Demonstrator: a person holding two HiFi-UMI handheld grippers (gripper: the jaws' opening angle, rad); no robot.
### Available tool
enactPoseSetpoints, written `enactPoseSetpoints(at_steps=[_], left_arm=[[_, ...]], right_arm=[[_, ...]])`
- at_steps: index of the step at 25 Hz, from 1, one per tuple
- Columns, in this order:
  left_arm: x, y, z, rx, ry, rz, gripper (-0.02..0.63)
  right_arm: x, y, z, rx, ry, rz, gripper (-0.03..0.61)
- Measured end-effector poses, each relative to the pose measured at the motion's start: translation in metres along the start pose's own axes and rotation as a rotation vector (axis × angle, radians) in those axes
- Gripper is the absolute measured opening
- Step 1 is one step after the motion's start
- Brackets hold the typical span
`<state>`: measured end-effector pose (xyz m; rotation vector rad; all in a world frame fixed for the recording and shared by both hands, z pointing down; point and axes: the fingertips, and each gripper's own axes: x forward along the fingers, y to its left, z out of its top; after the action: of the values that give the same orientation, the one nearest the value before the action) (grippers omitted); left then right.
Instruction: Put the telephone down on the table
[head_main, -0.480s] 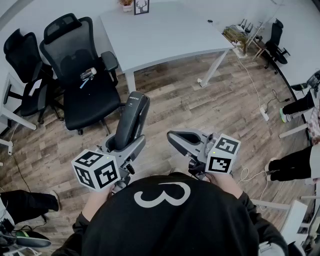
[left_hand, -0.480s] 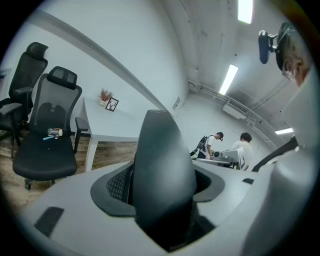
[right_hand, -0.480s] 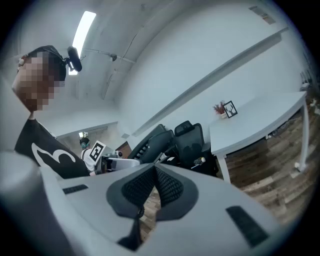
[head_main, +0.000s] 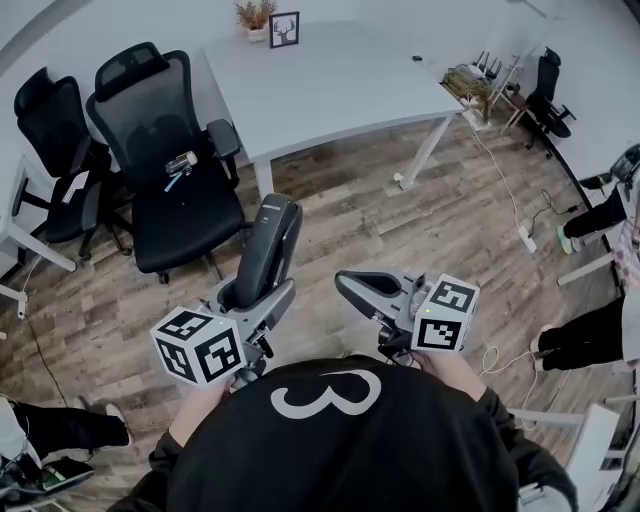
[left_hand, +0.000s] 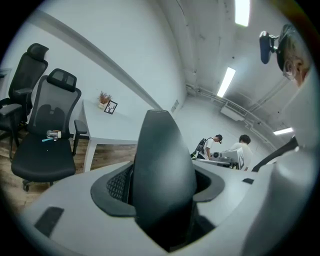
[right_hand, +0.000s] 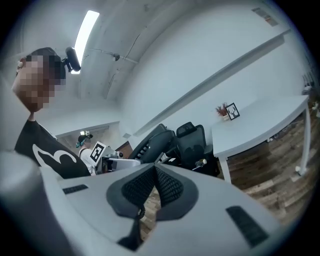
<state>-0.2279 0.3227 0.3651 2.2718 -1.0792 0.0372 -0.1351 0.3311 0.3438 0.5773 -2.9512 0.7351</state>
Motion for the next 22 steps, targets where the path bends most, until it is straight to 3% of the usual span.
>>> enactPoseSetpoints(at_steps=[13,22], left_arm=[[-0.001,-0.007,0.002,0.012,-0.009,0.001,0.296],[0.046,-0.008,0.000,0.002,0.032,0.024,0.295]], right_arm=[[-0.011,0.005,0.012,0.012,-0.087,0.035,0.008],[-0.026,-0.045,0.020,0.061,-0.099,0.045,0.008]])
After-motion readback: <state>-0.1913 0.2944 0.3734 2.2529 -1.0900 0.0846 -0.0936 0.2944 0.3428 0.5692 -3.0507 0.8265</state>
